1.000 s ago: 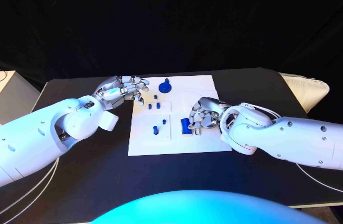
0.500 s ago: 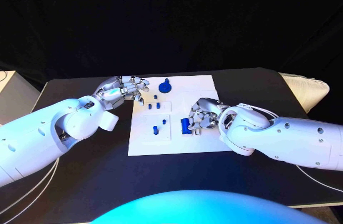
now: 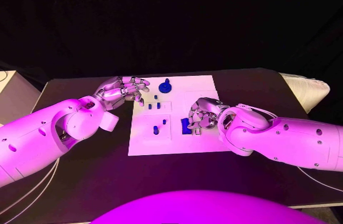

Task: Assemble the parts on the task board

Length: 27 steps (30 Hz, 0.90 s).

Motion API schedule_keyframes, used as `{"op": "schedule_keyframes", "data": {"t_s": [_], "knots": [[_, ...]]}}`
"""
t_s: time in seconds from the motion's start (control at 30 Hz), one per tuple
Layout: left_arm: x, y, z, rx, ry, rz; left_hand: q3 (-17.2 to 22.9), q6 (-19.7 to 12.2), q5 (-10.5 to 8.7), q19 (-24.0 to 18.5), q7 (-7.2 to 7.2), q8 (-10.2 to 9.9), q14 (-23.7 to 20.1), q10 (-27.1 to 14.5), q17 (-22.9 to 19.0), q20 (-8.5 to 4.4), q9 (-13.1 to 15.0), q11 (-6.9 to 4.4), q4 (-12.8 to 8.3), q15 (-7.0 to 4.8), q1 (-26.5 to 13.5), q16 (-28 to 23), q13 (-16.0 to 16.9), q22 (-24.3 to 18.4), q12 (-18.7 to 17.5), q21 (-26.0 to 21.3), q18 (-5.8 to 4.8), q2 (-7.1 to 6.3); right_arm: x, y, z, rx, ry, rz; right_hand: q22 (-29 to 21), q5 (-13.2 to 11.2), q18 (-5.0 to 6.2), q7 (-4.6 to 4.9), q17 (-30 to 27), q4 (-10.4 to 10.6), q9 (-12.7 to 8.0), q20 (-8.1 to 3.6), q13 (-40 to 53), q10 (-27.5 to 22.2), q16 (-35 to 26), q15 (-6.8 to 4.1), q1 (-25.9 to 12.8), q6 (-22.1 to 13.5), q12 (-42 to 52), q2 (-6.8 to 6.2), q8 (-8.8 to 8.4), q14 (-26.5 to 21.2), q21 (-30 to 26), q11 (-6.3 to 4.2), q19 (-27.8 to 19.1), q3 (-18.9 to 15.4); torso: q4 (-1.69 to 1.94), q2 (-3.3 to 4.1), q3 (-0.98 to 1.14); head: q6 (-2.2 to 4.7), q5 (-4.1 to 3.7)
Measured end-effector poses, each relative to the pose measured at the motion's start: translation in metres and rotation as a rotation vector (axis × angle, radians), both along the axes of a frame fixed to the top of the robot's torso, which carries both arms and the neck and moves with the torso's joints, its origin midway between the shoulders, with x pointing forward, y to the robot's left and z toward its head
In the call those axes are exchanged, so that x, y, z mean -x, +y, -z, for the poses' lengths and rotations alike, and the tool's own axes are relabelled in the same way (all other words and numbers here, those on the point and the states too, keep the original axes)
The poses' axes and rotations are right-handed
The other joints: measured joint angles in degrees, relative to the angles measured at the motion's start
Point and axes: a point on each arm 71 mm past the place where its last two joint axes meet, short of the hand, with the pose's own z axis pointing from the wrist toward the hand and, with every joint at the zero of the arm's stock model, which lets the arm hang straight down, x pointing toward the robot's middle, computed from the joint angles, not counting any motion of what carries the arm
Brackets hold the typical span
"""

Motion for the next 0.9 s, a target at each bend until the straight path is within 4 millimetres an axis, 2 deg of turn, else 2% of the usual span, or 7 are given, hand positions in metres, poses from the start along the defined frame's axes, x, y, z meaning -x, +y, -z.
{"op": "schedule_keyframes", "data": {"t_s": [0.9], "knots": [[0.001,0.001,0.003,-0.002,0.008,-0.001,0.00,0.00,0.00,0.00,0.00,0.00,0.00,0.00,0.04,0.00,0.00,0.00,0.00,0.00,0.00,0.00,0.00,0.01,0.00,0.00,0.00,0.00,0.017,0.000,-0.009,-0.061,-0.050,-0.048,-0.02,0.01,0.00,-0.19,-0.01,0.23,0.66,-0.03,-0.99,0.30,-0.01,0.02,-0.85,-0.24,0.00,-0.20,0.75,0.01,0.39,-0.31,-0.04,0.55,-0.04,-0.04,-0.02,0.00,0.15]]}}
